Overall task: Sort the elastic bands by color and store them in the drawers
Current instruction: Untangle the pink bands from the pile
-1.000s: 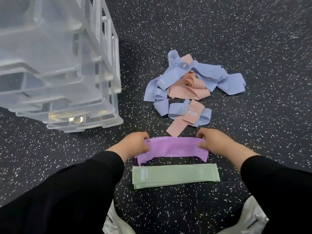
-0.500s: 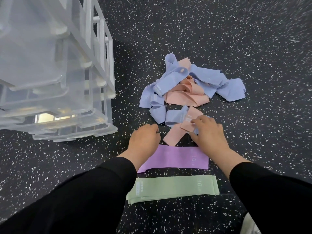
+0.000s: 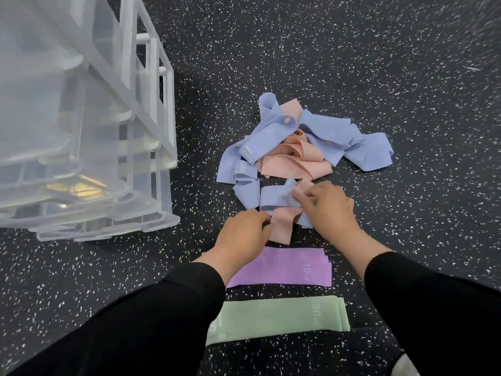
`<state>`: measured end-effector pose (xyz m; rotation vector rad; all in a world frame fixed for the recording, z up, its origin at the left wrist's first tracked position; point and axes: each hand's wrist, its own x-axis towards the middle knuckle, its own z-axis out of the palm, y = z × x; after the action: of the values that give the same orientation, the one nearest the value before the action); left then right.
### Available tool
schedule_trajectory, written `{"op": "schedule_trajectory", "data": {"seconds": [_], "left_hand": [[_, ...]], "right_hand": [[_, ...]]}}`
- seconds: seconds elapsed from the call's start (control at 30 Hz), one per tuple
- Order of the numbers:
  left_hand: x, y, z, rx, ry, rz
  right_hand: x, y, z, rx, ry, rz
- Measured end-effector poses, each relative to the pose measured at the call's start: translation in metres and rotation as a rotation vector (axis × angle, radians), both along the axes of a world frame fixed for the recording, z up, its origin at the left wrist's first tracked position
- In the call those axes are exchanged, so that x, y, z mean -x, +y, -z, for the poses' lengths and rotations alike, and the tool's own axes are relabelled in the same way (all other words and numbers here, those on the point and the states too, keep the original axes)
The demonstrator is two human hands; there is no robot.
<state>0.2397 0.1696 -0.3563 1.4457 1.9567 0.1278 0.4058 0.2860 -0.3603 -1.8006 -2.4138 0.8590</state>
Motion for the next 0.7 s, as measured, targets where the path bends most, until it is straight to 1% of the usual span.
{"op": "schedule_trajectory", "data": {"seconds": [0.07, 0.1, 0.2, 0.3, 0.37, 0.5, 0.57, 0.63, 0.7], "left_hand": [[0.001, 0.007, -0.008, -0.067, -0.02, -0.076], [0.002, 0.012, -0.013, -0.099, -0.037, -0.125], [0.001, 0.028, -0.032, -0.179, -0.125, -0.284], [-0.001, 0.043, -0.055, -0.28, -0.284, -0.443], [-0.004, 0.052, -0.069, -0.353, -0.394, -0.514], [-0.011, 0.063, -0.097, -0.483, -0.69, -0.597], [-0.014, 0.066, -0.108, -0.524, -0.799, -0.603], [-0.014, 0.067, -0.114, -0.549, -0.864, -0.636], [-0.009, 0.067, -0.109, -0.526, -0.905, -0.695]], "right_hand": [[0.003, 0.015, -0.019, 0.129, 0.235, 0.132], [0.006, 0.021, -0.031, 0.137, 0.308, 0.164], [0.015, 0.039, -0.064, 0.11, 0.46, 0.231], [0.027, 0.048, -0.088, 0.123, 0.641, 0.312], [0.033, 0.047, -0.105, 0.124, 0.716, 0.298], [0.047, 0.042, -0.125, 0.059, 0.779, 0.163], [0.055, 0.038, -0.128, 0.04, 0.725, 0.075], [0.062, 0.032, -0.128, 0.08, 0.666, -0.003], [0.064, 0.025, -0.125, 0.13, 0.639, -0.064]]}}
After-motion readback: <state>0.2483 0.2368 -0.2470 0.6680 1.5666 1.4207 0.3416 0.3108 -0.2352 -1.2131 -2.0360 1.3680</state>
